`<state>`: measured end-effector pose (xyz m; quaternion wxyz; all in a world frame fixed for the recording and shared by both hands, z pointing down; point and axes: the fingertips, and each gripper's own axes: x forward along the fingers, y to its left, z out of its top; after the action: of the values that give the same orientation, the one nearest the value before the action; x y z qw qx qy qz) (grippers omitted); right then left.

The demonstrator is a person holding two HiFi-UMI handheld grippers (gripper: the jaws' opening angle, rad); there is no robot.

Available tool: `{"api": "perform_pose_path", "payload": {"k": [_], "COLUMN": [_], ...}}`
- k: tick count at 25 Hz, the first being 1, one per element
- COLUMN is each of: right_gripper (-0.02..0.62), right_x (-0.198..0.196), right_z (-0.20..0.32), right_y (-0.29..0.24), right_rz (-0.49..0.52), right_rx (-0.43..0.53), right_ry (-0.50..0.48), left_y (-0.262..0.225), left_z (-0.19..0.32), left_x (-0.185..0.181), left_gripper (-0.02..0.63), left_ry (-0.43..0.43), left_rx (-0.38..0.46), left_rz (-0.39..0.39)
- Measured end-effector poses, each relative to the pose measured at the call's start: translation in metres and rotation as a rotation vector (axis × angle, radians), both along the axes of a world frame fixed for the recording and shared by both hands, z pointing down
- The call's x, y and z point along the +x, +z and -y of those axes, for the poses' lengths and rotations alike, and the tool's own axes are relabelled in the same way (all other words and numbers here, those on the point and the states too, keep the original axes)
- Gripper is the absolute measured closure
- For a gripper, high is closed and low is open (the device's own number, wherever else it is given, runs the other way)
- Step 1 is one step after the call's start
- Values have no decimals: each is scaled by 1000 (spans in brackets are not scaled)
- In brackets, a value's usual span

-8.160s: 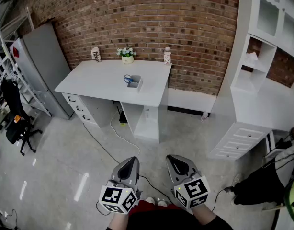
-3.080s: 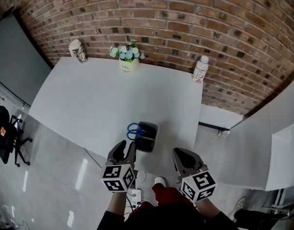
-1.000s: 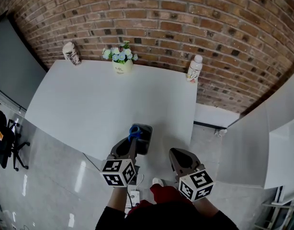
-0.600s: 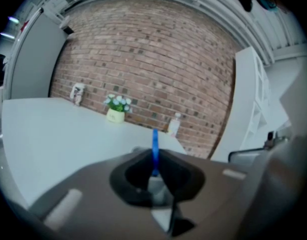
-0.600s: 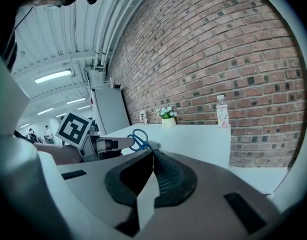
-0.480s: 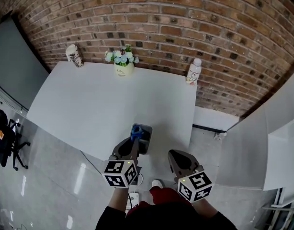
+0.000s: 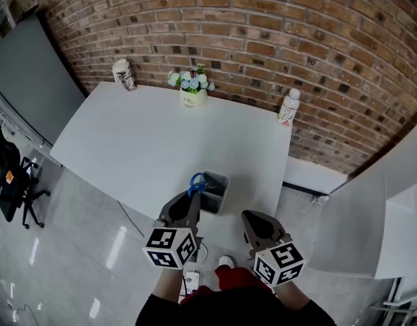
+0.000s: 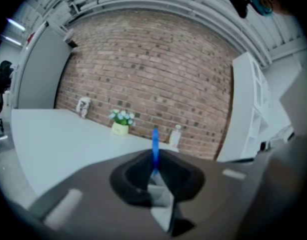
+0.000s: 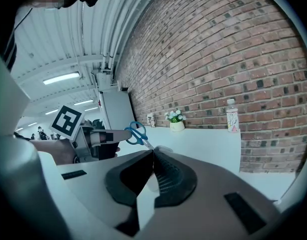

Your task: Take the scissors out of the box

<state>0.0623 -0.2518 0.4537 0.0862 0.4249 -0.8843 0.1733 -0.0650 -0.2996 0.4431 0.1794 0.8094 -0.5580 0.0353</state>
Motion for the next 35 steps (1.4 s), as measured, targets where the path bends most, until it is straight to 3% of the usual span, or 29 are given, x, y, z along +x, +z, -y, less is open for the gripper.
{"api": "perform_pose_path", "payload": {"k": [22,35], "right_gripper": [588,587], "right_x": [-60,-98], "right_z": [-24,-39], "right_y": [-19,-28], "right_rz": [-2,-2], "right_rx": [48,69], "right_ry": [-120,-181], "left_y": [-50,-55], "left_z": [-54,-94], "left_x": [-73,-121], "left_gripper": [577,577], "left_ry": [-143,-234], "left_rx": [96,105], "left_rz": [-58,-40]}}
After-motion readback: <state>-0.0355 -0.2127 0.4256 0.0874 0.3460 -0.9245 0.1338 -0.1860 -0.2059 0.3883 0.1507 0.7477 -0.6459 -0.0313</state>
